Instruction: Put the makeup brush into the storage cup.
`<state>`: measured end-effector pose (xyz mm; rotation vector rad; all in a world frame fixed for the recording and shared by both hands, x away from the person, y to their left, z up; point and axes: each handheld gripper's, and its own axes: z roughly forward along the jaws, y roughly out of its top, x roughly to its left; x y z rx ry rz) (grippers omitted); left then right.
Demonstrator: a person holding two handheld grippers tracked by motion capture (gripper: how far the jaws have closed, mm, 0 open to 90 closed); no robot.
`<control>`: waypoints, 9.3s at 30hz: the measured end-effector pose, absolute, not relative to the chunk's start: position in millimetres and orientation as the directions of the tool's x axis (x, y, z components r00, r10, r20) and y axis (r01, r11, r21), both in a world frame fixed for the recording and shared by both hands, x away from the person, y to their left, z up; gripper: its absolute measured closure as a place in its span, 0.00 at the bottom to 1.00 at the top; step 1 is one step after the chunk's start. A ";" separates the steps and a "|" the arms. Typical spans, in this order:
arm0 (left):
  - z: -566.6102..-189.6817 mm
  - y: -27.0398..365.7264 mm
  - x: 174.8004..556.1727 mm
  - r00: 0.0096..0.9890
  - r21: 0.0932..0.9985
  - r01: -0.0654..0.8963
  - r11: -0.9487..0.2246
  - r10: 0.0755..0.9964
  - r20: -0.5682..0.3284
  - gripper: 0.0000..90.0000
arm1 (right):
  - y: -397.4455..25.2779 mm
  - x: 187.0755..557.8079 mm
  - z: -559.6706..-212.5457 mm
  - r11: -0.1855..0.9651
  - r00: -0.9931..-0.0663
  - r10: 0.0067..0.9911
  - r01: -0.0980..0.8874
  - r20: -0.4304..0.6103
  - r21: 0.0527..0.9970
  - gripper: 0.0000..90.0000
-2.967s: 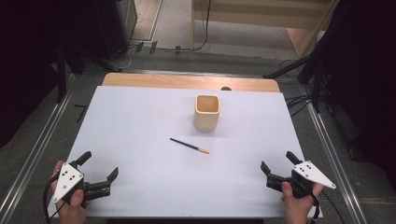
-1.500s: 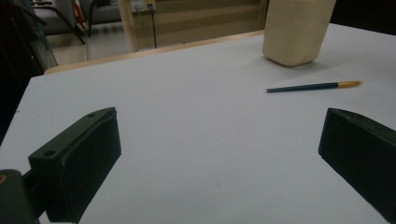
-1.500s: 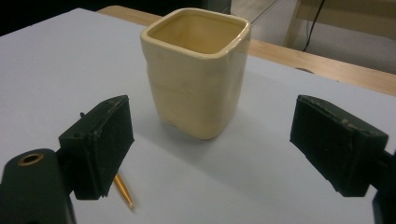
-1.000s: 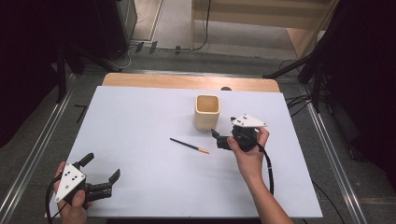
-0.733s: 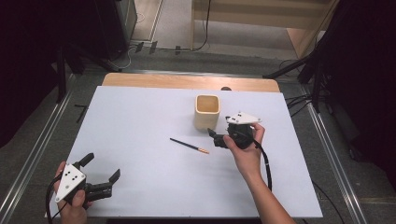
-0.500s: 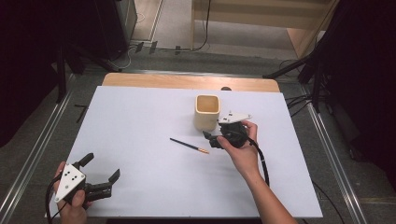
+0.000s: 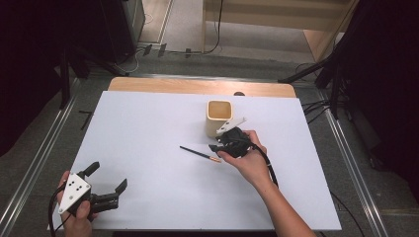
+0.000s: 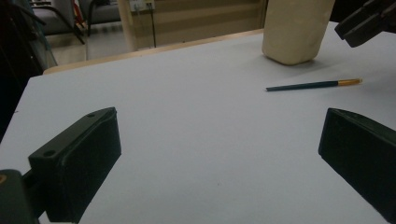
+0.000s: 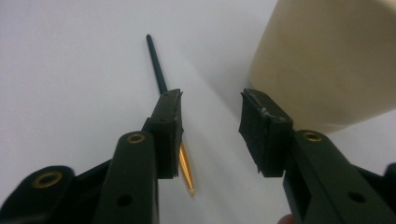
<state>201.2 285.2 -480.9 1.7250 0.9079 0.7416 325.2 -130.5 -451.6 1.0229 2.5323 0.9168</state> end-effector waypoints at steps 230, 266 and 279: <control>-454.2 142.2 261.5 0.891 0.975 0.173 -0.139 0.444 -0.095 0.96 | -111.9 239.4 -485.3 -0.598 -0.052 0.441 0.728 0.896 0.336 0.37; -456.2 156.1 272.0 0.864 0.960 0.245 -0.135 0.481 -0.153 0.12 | -142.2 249.2 -465.6 -0.465 -0.331 0.621 0.573 0.710 0.675 0.93; -457.9 176.2 272.3 0.818 0.961 0.240 -0.135 0.562 -0.125 0.12 | -144.8 248.6 -441.2 -0.295 -0.436 0.747 0.459 0.501 0.838 0.94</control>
